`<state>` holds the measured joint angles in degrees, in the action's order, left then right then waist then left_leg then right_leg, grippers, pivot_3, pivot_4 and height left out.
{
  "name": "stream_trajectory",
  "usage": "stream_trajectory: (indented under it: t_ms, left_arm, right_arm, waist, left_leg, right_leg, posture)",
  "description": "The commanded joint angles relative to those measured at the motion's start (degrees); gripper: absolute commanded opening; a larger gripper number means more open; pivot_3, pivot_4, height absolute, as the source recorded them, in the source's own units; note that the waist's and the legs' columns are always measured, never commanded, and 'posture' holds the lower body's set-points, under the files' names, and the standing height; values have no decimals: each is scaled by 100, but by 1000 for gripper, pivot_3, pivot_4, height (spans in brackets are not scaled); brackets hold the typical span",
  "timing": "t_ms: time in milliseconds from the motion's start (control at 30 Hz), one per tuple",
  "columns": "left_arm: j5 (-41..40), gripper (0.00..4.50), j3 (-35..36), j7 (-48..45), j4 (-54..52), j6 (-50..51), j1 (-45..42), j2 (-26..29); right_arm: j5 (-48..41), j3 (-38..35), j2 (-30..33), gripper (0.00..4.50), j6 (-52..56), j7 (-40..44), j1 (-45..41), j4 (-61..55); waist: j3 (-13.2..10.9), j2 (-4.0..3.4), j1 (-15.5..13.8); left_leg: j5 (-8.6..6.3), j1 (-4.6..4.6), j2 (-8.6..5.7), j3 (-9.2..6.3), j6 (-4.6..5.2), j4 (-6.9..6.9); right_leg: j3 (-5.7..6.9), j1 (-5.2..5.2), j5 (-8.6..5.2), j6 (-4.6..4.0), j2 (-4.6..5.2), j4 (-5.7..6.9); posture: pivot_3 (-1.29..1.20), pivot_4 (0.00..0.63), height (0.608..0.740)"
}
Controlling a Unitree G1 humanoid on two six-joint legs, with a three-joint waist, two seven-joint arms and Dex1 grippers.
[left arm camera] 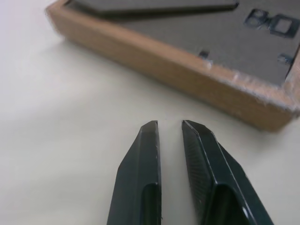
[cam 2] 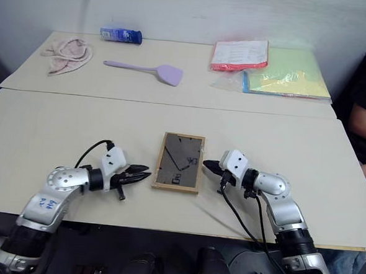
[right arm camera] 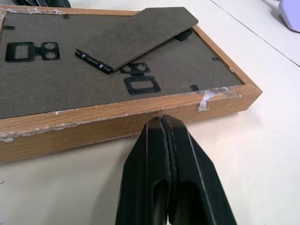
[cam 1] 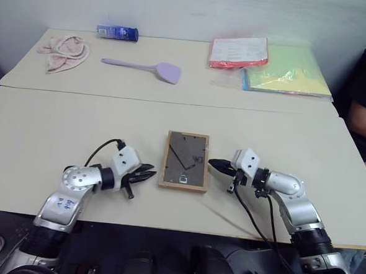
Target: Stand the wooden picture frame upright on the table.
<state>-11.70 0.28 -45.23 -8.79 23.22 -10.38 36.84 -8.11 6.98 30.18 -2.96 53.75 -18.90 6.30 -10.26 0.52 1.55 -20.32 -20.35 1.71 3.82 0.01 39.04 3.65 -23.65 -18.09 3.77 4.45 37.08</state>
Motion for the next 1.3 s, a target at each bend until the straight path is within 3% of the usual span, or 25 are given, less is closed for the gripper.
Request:
stream_trajectory:
  t_ms: [33, 67, 133, 200, 267, 333, 533, 667, 933, 1067, 1300]
  left_arm:
    - [-736, 1356, 610, 92, -350, 1321, 32, 106]
    - [-1515, 1618, 769, -101, -522, 2640, -118, 225]
    - [-2499, 2252, 960, -283, -736, 4355, -356, 375]
    - [-2745, 2907, 1274, 152, -353, 6003, -1145, -58]
    - [-2792, 3546, 1368, 473, -12, 6825, -1634, -314]
    - [-2848, 4086, 1245, 778, 354, 6928, -1931, -556]
    - [-3223, 4086, 777, 1497, 1262, 6928, -2492, -987]
    - [-3900, 4086, 528, 1921, 1828, 6928, -2745, -1033]
    - [-5117, 4086, 677, 2846, 2404, 6928, -2921, -1205]
    - [-5388, 3294, 945, 3183, 2620, 6928, -2955, -1285]
    - [-5834, 1270, 951, 3548, 2636, 6928, -2862, -1406]
  right_arm:
    - [-249, -171, 290, 0, 299, 190, 201, -652]
    - [-284, -130, 442, 0, 484, 304, 358, -903]
    - [-314, -66, 622, 0, 737, 412, 540, -1221]
    - [-292, -38, 641, 0, 897, 346, 656, -1429]
    - [-257, -16, 619, 0, 965, 283, 702, -1531]
    - [-183, 54, 566, 0, 1021, 209, 679, -1550]
    - [-45, 227, 451, 0, 1023, 115, 508, -1494]
    - [2, 306, 392, 0, 1004, 96, 382, -1452]
    - [89, 416, 291, 0, 970, 36, 287, -1442]
    - [96, 354, 314, 0, 891, 42, 330, -1396]
    - [81, 332, 259, 0, 774, 19, 336, -1343]
  waist:
    - [0, 0, -3]
    - [0, 0, -7]
    - [0, 1, -17]
    - [0, 1, -33]
    - [0, 6, -107]
    - [0, 5, -112]
    - [1, 5, -145]
    - [3, 4, -165]
    - [4, 4, -165]
    - [3, 5, -164]
    - [2, 7, -123]
  left_leg:
    - [-1, 0, 0, 0, 1, 0]
    - [-2, 0, -1, -3, 3, 0]
    - [-2, -3, 0, -14, 3, 1]
    - [-2, -2, -3, -17, 4, 1]
    - [-1, -5, -8, -26, 6, 16]
    - [-1, -4, -10, -24, 4, 16]
    - [0, 2, -9, -17, -4, 11]
    - [0, 4, -15, -21, -3, 15]
    - [0, 3, -16, -22, -4, 16]
    - [0, 2, -18, -22, -4, 17]
    - [5, 1, -13, -19, -13, 16]
  right_leg:
    - [0, 1, 0, 0, 1, -1]
    - [1, 3, 0, 0, 2, -1]
    - [4, 6, 0, 0, 2, -4]
    - [3, 11, 0, 0, 3, -7]
    - [8, 17, 2, 4, 0, -5]
    - [4, 16, 3, 6, -2, -1]
    - [-1, 15, 3, 6, -8, -5]
    - [0, 19, 3, 6, -1, -5]
    - [2, 20, 3, 6, 0, -7]
    - [3, 19, 3, 7, 0, -8]
    - [3, 14, 3, 7, -7, -6]
  posture:
    - [0, 150, 740]
    - [0, 150, 740]
    - [0, 150, 740]
    - [0, 150, 740]
    - [0, 150, 740]
    - [0, 150, 740]
    - [0, 150, 740]
    - [0, 150, 740]
    - [0, 150, 740]
    - [0, 150, 740]
    - [0, 150, 740]
